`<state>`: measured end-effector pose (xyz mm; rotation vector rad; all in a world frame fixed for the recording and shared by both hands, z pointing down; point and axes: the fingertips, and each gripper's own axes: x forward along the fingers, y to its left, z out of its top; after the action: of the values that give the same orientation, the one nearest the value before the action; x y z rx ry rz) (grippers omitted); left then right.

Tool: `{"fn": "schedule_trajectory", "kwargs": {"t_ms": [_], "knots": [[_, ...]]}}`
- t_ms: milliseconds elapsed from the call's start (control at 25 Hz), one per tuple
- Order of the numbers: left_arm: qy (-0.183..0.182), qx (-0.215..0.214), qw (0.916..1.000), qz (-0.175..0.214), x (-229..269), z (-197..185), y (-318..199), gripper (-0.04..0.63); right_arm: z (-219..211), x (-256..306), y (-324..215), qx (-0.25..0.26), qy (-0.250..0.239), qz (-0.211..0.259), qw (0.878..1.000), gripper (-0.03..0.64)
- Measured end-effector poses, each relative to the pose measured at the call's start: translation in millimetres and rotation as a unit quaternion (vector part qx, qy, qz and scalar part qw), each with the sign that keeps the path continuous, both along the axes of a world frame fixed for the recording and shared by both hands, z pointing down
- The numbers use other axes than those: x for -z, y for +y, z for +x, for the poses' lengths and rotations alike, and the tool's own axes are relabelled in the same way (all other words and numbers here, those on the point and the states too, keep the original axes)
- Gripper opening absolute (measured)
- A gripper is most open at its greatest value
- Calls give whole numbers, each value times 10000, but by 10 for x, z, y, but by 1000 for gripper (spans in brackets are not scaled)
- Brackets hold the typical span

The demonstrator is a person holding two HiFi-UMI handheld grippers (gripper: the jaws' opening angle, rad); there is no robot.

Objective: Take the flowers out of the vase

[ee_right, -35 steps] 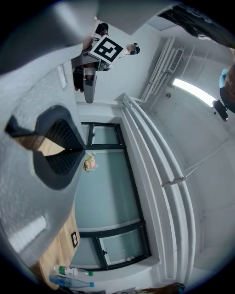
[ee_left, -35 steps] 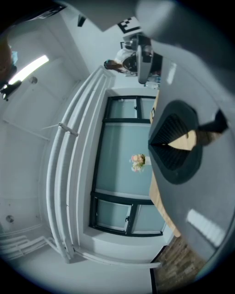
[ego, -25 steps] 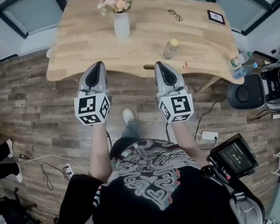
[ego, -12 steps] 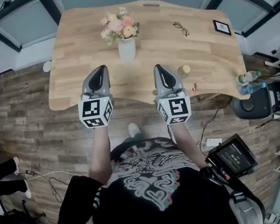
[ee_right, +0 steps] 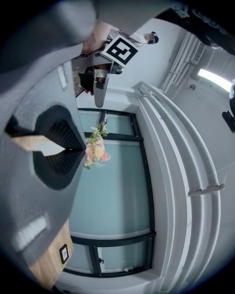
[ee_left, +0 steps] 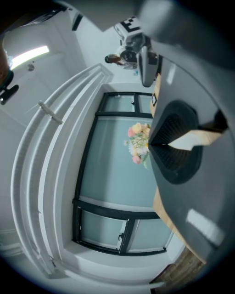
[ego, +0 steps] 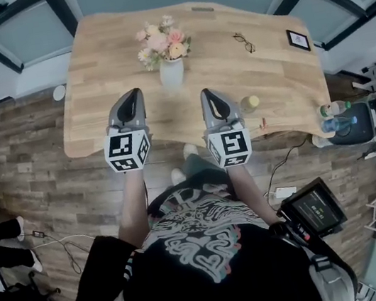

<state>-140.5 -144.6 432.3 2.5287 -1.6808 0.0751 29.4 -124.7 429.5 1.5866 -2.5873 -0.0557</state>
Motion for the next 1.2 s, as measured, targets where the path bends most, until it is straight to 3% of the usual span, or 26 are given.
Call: {"fn": "schedule_trajectory", "kwargs": {"t_ms": [320,920,1040,1200], "knots": [[-43,13,9999,138,-13,-59,-173,-11,-127,-153,-217,173,136,-83,9997,0],[-235,-521,9982,153,-166,126,-535,-11,-191,-417,-672,156,68,-459,9988,3],[-213,-589,9980,119,-223,144,-639,-11,-240,-499,-755,259,99,-600,9978,64],[-204,-671,9975,7,-369,184,-787,-11,-275,-644,-874,336,170,-721,9967,67]]}}
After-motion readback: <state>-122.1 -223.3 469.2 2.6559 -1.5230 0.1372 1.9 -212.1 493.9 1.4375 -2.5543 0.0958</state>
